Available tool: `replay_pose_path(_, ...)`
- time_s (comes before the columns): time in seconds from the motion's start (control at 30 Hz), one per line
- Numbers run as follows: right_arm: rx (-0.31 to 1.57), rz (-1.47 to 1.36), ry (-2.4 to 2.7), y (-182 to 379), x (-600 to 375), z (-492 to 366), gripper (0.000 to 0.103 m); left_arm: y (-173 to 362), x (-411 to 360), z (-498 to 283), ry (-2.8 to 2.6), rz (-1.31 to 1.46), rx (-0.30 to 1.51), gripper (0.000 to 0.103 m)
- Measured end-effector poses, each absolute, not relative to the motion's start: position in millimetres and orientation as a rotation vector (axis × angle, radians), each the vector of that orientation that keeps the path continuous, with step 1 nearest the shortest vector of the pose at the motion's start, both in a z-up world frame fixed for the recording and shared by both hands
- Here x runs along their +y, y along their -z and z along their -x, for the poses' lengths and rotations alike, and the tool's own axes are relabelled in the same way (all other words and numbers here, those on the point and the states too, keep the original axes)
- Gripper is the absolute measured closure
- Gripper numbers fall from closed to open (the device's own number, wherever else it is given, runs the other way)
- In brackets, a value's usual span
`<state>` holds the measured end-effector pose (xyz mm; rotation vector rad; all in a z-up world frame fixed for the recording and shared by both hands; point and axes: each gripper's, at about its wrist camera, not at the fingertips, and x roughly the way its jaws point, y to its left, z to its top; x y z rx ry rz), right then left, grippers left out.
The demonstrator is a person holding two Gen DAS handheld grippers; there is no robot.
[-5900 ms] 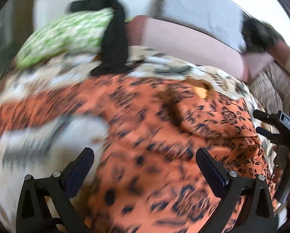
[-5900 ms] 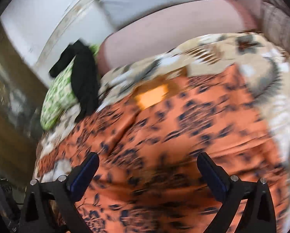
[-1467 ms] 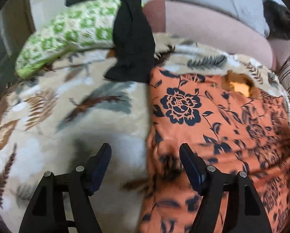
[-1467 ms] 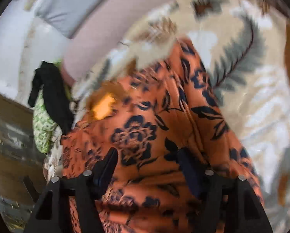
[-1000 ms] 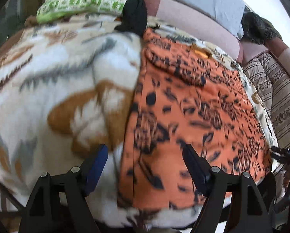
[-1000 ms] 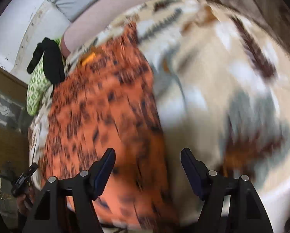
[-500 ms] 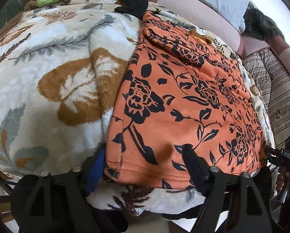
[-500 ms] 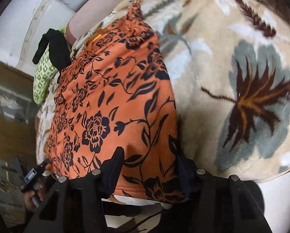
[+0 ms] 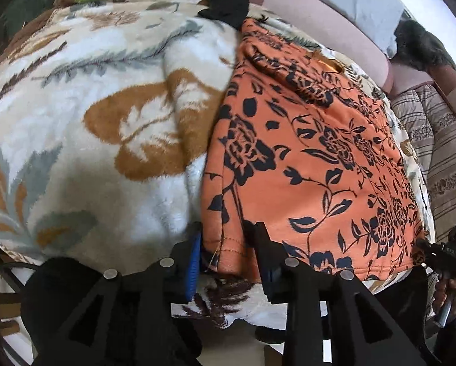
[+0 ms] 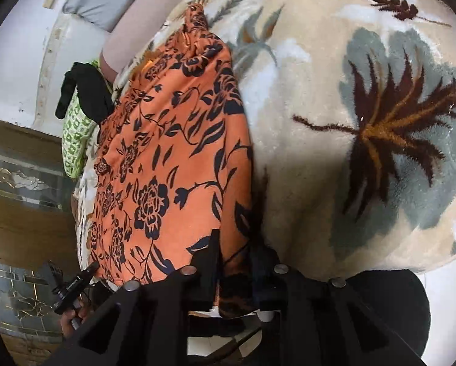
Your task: Fold small clothes
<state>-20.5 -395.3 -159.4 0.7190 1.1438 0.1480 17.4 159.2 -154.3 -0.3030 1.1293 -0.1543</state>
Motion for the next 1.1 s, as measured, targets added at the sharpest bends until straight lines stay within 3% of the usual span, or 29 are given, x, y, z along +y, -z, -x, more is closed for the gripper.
replay_pose_path(0.03,1.146,-0.721,-0.149,160.5,-395.8,20.4,0.079,155.0,157.2,-18.2,0.158,0.285,1.139,0.092)
replay_pose_path(0.1,1.163,-0.728,-0.157,164.9,-397.2,18.1,0.078,152.5,156.0,-17.5,0.159,0.275,1.136,0.093)
replay_pose_path(0.17,1.157,-0.730,-0.167,159.4,-399.6,19.3,0.095,139.0,156.2,-14.2,0.172,0.291,1.091,0.094)
replay_pose_path(0.27,1.044,-0.756,-0.206,126.4,-405.8,27.6,0.096,113.6,161.2,-9.9,0.195,0.333,1.016,0.093)
replay_pose_path(0.37,1.059,-0.754,-0.175,130.4,-416.1,25.7,0.096,133.8,167.0,-17.7,0.183,0.359,1.062,0.092)
replay_pose_path(0.5,1.155,-0.819,-0.160,169.6,-416.3,20.5,0.090,163.5,167.2,-25.1,0.132,0.367,1.143,0.077)
replay_pose_path(0.53,1.139,-0.807,-0.168,167.8,-413.4,21.2,0.084,159.1,165.1,-24.6,0.141,0.357,1.132,0.072)
replay_pose_path(0.57,1.126,-0.804,-0.184,166.1,-412.0,21.5,0.069,155.3,163.5,-23.6,0.146,0.343,1.118,0.060)
replay_pose_path(0.6,1.119,-0.808,-0.204,165.3,-410.5,21.4,0.058,152.9,162.1,-23.0,0.146,0.325,1.104,0.054)
replay_pose_path(0.63,1.112,-0.815,-0.227,165.5,-409.2,20.5,0.039,153.2,160.2,-23.3,0.145,0.313,1.105,0.055)
replay_pose_path(0.67,1.120,-0.803,-0.230,165.9,-407.0,18.1,0.040,156.5,158.0,-25.8,0.143,0.306,1.123,0.064)
replay_pose_path(0.7,1.137,-0.782,-0.228,166.3,-404.8,15.6,0.042,160.6,158.5,-27.9,0.134,0.305,1.145,0.093)
replay_pose_path(0.73,1.156,-0.749,-0.221,165.4,-401.3,12.5,0.062,160.1,157.5,-29.2,0.134,0.306,1.152,0.093)
replay_pose_path(0.77,1.180,-0.729,-0.215,165.8,-400.1,10.3,0.093,158.8,159.7,-29.0,0.144,0.323,1.146,0.093)
replay_pose_path(0.97,1.184,-0.753,-0.238,158.8,-398.7,11.0,0.095,154.7,162.2,-25.2,0.167,0.332,1.163,0.094)
replay_pose_path(1.1,1.139,-0.792,-0.307,142.6,-399.0,-8.3,0.095,115.3,152.8,-42.5,0.251,0.341,1.094,0.094)
